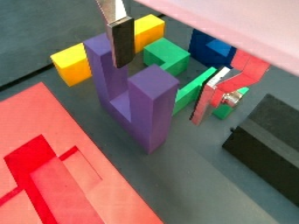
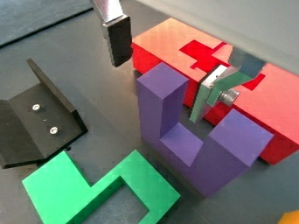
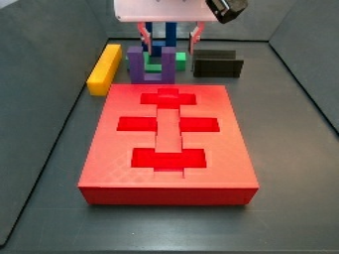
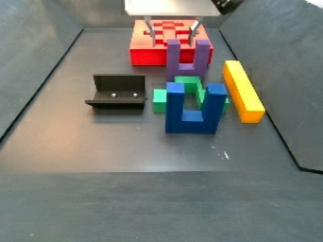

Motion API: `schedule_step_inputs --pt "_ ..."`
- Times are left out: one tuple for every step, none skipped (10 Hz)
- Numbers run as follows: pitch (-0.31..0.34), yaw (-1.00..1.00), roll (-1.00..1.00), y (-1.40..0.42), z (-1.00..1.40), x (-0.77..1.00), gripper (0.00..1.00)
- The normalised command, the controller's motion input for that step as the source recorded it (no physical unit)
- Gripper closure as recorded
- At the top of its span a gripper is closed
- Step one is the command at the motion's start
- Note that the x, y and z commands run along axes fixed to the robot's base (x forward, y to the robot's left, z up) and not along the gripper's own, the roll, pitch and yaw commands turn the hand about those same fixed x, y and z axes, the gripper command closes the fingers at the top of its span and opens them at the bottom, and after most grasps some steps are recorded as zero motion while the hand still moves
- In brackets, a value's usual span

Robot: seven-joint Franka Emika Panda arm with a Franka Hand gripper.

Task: Pick up the purple object. Move up. Move to above the board. Insert the purple object.
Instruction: Pick up the purple object.

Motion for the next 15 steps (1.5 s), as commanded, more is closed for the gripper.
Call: schedule_step_inputs --pt "0.0 0.0 0.09 -0.05 -0.2 0.0 0.0" --pt "0.0 0.0 0.11 0.0 -0.16 0.0 0.0" --pt "-0.004 0.0 0.13 0.0 -0.21 0.0 0.0" --pt "-0.019 0.0 0.13 0.0 -0.25 0.0 0.0" --pt "-0.02 0.0 0.13 0.0 -0.25 0.0 0.0" --pt "-0.017 0.0 0.12 0.0 -0.21 0.0 0.0" --pt "0.0 0.0 0.0 0.0 0.0 0.0 0.0" --pt "0.0 0.0 0.0 0.0 0.0 0.0 1.0" --pt "0.0 0.0 0.0 0.0 0.0 0.0 1.0" --pt "0.0 0.0 0.0 0.0 0.0 0.0 1.0" --pt "0.0 0.0 0.0 0.0 0.0 0.0 1.0" --pt "0.0 0.0 0.0 0.0 0.0 0.0 1.0" --pt "0.0 0.0 0.0 0.0 0.0 0.0 1.0" --pt "0.0 0.0 0.0 0.0 0.0 0.0 1.0" --pt "0.0 0.0 0.0 0.0 0.0 0.0 1.0"
